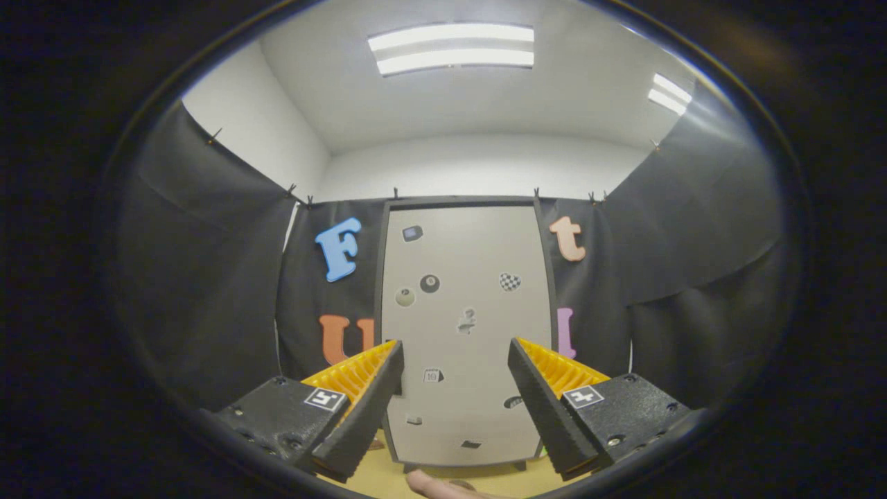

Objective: Open the shoe cabinet door, grab the shoes and put them into the shoe cabinet, then close the shoe cabinet door.

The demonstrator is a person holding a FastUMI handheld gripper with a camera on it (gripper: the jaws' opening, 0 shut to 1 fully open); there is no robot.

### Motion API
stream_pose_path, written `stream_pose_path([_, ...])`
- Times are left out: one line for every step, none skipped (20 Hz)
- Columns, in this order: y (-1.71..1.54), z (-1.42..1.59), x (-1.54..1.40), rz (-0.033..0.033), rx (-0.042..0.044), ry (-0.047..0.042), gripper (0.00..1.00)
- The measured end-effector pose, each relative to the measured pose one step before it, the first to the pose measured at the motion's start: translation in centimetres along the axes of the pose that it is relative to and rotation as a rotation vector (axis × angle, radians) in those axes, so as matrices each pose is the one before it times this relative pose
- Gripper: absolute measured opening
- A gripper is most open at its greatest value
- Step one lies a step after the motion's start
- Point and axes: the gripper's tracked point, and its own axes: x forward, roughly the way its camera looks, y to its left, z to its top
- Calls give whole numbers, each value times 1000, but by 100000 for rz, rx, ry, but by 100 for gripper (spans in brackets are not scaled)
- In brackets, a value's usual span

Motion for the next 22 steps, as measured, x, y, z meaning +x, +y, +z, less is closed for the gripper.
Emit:
stream_pose_path([212,-471,408,727,195,2565,99])
stream_pose_path([-56,-406,427,-348,-782,1970,99])
stream_pose_path([-90,-320,481,-435,-1385,1143,99])
stream_pose_path([78,-427,557,-239,-1548,1155,99])
stream_pose_path([163,-289,605,-227,-913,242,99])
stream_pose_path([23,-104,672,-724,-630,135,99])
stream_pose_path([119,-71,707,-346,-587,18,99])
stream_pose_path([284,14,838,-81,-644,358,99])
stream_pose_path([210,-231,897,-77,-1002,1192,99])
stream_pose_path([140,-235,897,-641,-876,1613,99])
stream_pose_path([69,-490,832,-858,-710,2581,99])
stream_pose_path([261,-43,1003,268,231,909,99])
stream_pose_path([615,309,1054,1341,577,56,99])
stream_pose_path([342,74,1106,316,431,1331,99])
stream_pose_path([64,-294,1131,-221,1392,1176,99])
stream_pose_path([617,60,1069,1806,2177,31,99])
stream_pose_path([916,-322,698,2925,1059,767,99])
stream_pose_path([851,-350,1188,1781,254,1665,99])
stream_pose_path([726,-307,1217,1544,14,489,99])
stream_pose_path([997,-212,1083,1827,-1359,397,99])
stream_pose_path([728,-456,1001,481,-1512,913,99])
stream_pose_path([971,-286,1083,1097,-281,699,99])
